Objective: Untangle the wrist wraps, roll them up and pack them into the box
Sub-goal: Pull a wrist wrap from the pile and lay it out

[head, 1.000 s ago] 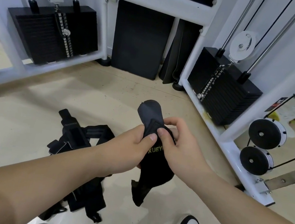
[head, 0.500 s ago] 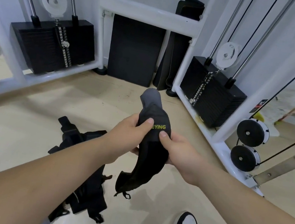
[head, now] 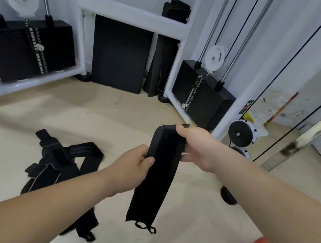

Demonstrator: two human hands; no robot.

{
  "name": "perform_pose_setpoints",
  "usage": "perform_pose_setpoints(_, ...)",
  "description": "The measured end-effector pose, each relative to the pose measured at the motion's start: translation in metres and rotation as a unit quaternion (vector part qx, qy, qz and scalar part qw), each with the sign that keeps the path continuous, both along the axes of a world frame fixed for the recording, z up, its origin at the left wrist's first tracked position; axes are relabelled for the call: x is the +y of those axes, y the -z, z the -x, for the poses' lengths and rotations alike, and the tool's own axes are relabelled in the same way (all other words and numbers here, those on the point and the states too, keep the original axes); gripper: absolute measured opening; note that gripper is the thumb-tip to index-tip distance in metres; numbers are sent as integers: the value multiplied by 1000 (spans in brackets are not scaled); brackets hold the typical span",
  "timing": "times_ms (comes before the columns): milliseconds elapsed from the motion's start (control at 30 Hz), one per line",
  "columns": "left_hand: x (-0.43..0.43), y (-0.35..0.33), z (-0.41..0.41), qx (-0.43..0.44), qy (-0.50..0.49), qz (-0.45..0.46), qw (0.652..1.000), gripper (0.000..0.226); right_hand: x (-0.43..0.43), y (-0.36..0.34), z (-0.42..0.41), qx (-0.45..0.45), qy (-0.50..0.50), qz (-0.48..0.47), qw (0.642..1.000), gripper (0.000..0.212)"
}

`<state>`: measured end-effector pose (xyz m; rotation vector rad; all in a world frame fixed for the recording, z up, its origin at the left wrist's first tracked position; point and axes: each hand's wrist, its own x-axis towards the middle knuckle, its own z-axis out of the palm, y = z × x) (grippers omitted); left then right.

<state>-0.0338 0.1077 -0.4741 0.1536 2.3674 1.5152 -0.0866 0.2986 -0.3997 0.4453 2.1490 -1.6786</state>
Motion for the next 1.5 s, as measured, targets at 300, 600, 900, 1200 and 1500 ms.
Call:
perform_pose_setpoints(300,57,95,63,-139,-117,-53,982,22,69,146,37,-162,-173,18,971,36)
perform_pose_setpoints(600,99,194,171,-186,-171,-84,964,27,91,302,55,-181,-178,84,963,50)
perform_pose_setpoints(900,116,252,222,-227,-230,-103,941,35,90,359,96,-156,127,32,979,26)
perform_pose_setpoints(1200,117,330,143,-388,-65,13,919,60,105,410,71,-196,62,-156,966,9)
perform_pose_setpoints(1500,150,334,101,-368,-27,-13,929,48,132,414,40,-214,-73,-424,877,29)
